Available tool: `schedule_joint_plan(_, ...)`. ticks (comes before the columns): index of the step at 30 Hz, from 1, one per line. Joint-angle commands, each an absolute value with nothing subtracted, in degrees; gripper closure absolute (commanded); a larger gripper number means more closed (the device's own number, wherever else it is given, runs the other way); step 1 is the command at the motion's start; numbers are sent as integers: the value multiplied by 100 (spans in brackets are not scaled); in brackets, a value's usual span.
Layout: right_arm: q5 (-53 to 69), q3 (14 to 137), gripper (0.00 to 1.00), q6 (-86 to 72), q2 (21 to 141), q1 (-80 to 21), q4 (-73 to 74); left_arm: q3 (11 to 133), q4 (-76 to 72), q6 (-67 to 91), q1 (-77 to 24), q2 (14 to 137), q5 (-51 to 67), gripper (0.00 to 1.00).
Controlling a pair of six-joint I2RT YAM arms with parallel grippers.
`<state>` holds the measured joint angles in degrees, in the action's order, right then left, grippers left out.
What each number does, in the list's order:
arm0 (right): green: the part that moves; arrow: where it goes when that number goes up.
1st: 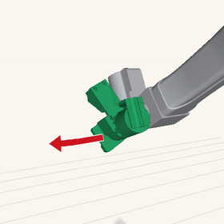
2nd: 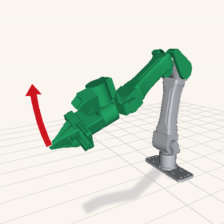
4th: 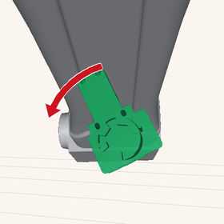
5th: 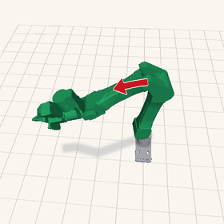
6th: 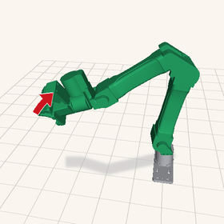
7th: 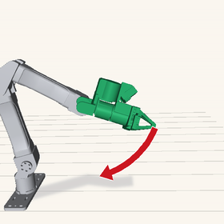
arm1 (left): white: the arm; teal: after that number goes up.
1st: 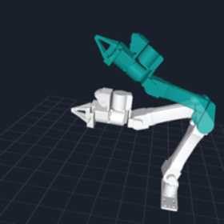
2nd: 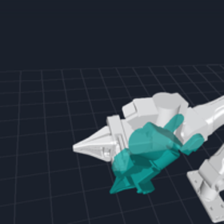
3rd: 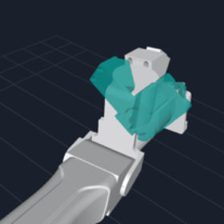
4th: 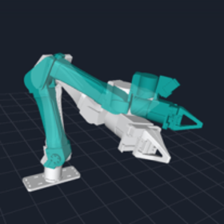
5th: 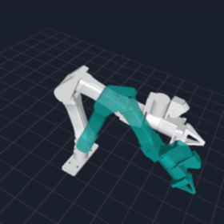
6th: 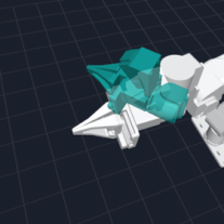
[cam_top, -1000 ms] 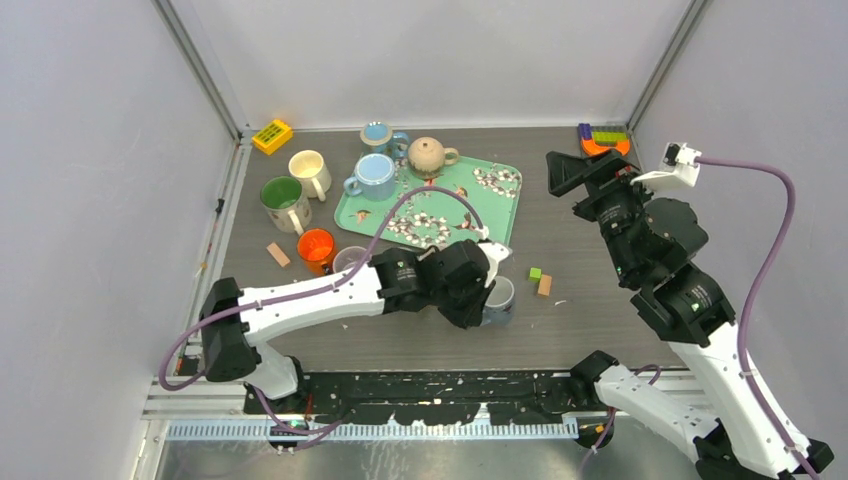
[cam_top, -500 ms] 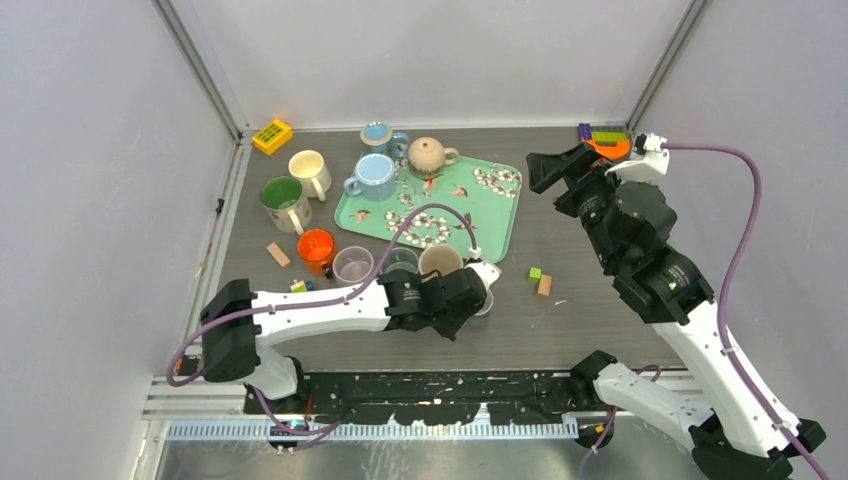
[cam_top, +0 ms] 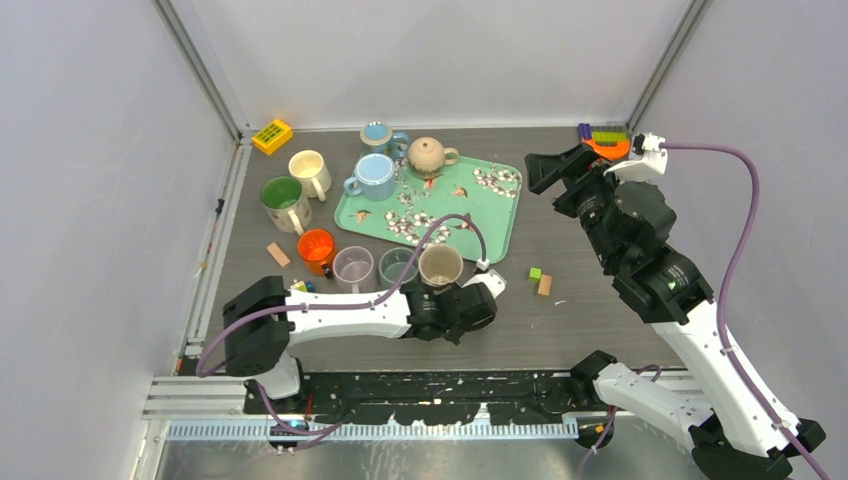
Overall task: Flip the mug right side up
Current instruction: Place the cup at the center of the board.
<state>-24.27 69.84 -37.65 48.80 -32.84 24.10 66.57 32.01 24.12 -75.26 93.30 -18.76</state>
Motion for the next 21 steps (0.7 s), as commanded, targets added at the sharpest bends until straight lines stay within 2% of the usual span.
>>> schedule_joint_plan(1,-2423,7036,0,-3823,4893,-3298,2293,6619,2731,2467,-7550,9392,-2250,100)
schedule_joint_plan(9,-2408,7044,0,-3818,4890,-3297,2312,6617,2767,2582,-7550,9512,-2173,100)
schedule_joint_plan(21,-2321,7049,0,-3847,4974,-3296,2294,6575,2834,2711,-7557,9473,-2151,74)
